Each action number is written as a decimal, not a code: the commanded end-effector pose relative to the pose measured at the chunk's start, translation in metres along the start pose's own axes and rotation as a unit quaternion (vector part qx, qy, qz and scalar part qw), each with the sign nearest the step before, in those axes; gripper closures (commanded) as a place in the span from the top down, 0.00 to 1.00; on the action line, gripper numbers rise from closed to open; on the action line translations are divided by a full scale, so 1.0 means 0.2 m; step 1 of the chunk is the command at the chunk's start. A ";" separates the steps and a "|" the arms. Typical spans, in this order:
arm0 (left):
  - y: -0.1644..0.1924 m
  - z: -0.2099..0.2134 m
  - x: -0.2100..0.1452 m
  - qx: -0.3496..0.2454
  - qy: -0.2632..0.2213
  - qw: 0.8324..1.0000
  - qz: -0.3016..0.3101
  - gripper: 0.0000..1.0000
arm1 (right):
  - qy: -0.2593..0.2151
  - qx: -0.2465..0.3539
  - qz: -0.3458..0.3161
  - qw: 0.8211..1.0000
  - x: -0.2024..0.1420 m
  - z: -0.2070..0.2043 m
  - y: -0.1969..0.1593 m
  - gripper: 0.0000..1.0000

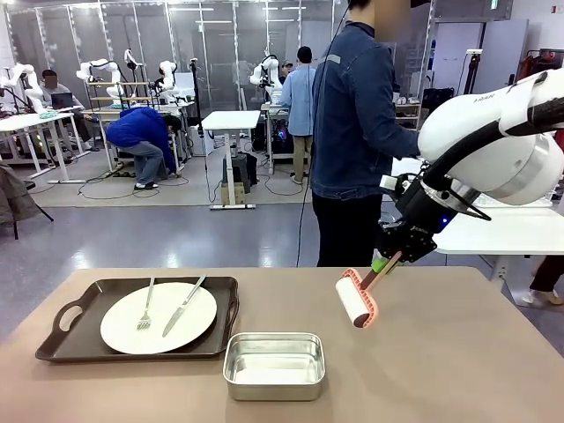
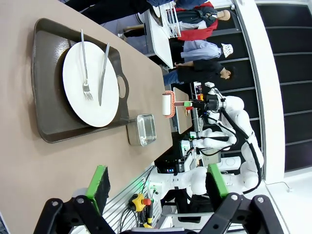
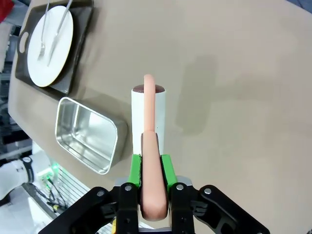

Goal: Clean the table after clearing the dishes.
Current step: When the left (or right) Handle tray is removed, use the left hand (or right hand) to clean the left (or right) side of the table with the Lint Roller.

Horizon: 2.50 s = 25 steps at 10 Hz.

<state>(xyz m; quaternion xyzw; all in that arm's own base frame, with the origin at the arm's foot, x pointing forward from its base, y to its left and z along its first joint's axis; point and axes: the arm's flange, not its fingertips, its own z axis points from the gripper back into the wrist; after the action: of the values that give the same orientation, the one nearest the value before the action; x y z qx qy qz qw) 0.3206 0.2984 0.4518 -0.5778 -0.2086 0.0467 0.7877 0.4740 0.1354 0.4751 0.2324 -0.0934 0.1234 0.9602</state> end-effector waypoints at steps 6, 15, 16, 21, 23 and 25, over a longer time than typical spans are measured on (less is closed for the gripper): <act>-0.01 0.01 -0.01 -0.001 -0.003 1.000 -0.002 1.00 | 0.003 0.145 -0.110 0.983 0.02 -0.16 -0.36 0.21; -0.01 0.01 -0.01 -0.001 -0.003 1.000 -0.002 1.00 | -0.012 0.171 -0.154 0.973 0.05 -0.46 -0.63 0.21; -0.01 0.01 -0.01 -0.001 -0.003 1.000 -0.002 1.00 | -0.008 0.173 -0.171 0.970 0.04 -0.48 -0.68 0.21; -0.01 0.01 -0.01 -0.001 -0.003 1.000 -0.002 1.00 | -0.008 0.140 -0.216 0.966 -0.10 -0.52 -1.06 0.21; -0.01 0.01 -0.01 -0.001 -0.003 1.000 -0.002 1.00 | 0.007 0.140 -0.207 0.968 -0.15 -0.43 -1.24 0.21; -0.01 0.01 -0.01 -0.001 -0.003 1.000 -0.002 1.00 | 0.022 0.075 -0.200 0.977 -0.17 -0.36 -1.38 0.21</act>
<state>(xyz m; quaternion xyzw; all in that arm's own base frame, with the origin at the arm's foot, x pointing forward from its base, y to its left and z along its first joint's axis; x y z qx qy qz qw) 0.3204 0.2985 0.4517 -0.5778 -0.2087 0.0469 0.7877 0.5262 -0.0520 0.3191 0.4115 -0.0151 -0.0653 0.9089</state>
